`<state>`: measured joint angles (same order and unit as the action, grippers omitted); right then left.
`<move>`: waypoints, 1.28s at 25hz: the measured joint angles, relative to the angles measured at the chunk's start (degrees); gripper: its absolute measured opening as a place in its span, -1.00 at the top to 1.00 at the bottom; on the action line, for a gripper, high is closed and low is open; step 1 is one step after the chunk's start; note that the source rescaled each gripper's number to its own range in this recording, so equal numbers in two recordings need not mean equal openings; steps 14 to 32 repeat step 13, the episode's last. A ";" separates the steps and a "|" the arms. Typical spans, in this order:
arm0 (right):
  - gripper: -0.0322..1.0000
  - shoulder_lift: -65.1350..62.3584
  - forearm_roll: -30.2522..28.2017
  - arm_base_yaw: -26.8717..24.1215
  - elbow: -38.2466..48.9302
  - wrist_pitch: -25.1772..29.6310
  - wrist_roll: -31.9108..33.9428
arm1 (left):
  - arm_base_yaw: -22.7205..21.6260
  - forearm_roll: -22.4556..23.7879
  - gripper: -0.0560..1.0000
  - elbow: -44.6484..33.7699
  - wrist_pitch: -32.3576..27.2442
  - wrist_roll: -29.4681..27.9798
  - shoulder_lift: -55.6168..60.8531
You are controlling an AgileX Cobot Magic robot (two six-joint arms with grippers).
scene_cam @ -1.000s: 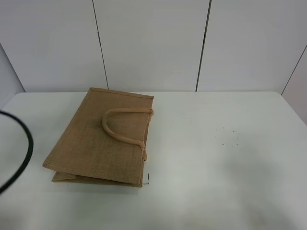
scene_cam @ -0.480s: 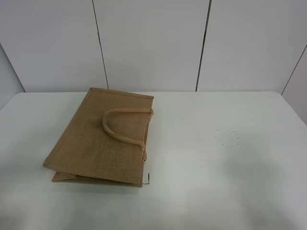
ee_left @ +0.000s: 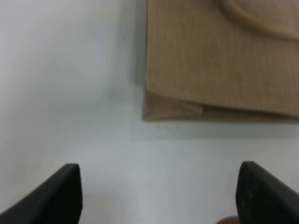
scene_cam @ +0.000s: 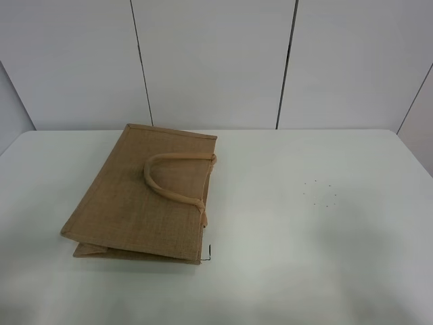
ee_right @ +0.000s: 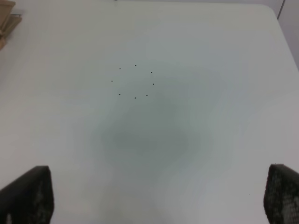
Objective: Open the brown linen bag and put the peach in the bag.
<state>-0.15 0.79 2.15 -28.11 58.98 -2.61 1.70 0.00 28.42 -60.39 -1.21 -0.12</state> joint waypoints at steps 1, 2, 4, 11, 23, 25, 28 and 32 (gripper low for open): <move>-1.00 0.00 0.00 0.00 0.00 0.00 0.00 | 0.00 0.00 -0.92 0.00 0.00 0.00 0.25; -1.00 0.00 0.00 0.00 0.00 0.00 0.00 | 0.00 0.00 -0.92 0.00 0.00 0.00 0.36; -1.00 0.00 0.00 0.00 0.00 0.00 0.00 | 0.00 0.00 -0.92 0.00 0.00 0.00 0.38; -1.00 0.00 0.00 0.00 0.00 0.00 0.00 | 0.00 0.00 -0.92 -0.13 0.00 0.00 0.38; -1.00 0.00 0.00 0.00 0.00 0.00 0.00 | 0.00 0.00 -0.92 -0.13 0.00 0.00 0.38; -1.00 0.00 0.00 0.00 0.00 0.00 0.00 | 0.00 0.00 -0.92 -0.13 0.00 0.00 0.38; -1.00 0.00 0.00 0.00 0.00 0.00 0.00 | 0.00 0.00 -0.92 -0.13 0.00 0.00 0.38; -1.00 0.00 0.00 0.00 0.00 0.00 0.00 | 0.00 0.00 -0.92 -0.13 0.00 0.00 0.38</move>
